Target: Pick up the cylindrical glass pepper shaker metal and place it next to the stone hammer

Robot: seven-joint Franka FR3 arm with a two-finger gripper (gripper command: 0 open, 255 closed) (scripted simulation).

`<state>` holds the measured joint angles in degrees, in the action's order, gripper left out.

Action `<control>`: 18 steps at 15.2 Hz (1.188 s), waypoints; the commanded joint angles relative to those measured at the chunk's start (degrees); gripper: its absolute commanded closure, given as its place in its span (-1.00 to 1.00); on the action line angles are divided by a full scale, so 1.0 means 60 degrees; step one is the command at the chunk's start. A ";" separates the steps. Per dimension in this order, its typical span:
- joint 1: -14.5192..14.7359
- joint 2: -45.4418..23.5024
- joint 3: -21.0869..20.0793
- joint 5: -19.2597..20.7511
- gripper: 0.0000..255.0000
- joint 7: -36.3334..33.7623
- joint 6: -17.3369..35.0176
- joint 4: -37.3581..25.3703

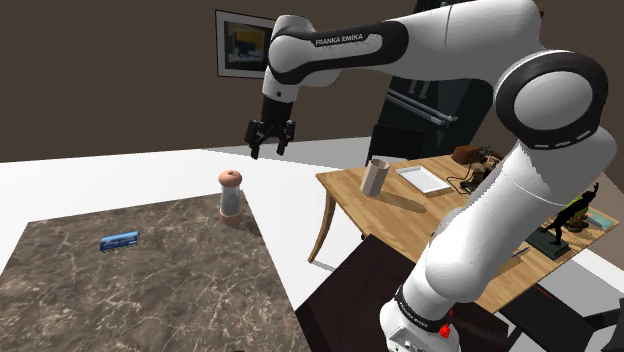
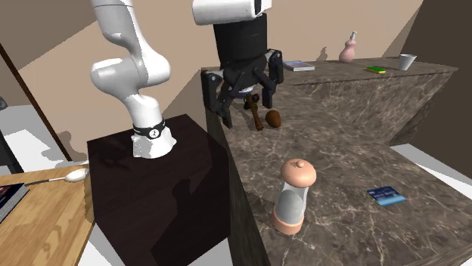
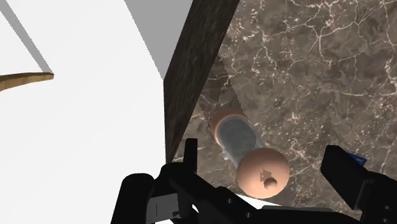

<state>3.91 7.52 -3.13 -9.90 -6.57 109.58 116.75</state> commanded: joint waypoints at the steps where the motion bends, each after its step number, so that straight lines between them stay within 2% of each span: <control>1: 0.0040 -0.0664 -0.0050 -0.0026 -1.00 -0.0030 0.0259 -0.0391; 10: 0.0318 -0.3981 -0.0263 0.0037 -1.00 -0.0403 0.0566 -0.3330; 18: 0.0404 -0.4267 -0.0307 0.0006 -1.00 -0.0378 0.1433 -0.2760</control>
<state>6.28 -18.12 -4.94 -9.83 -8.86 117.58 99.59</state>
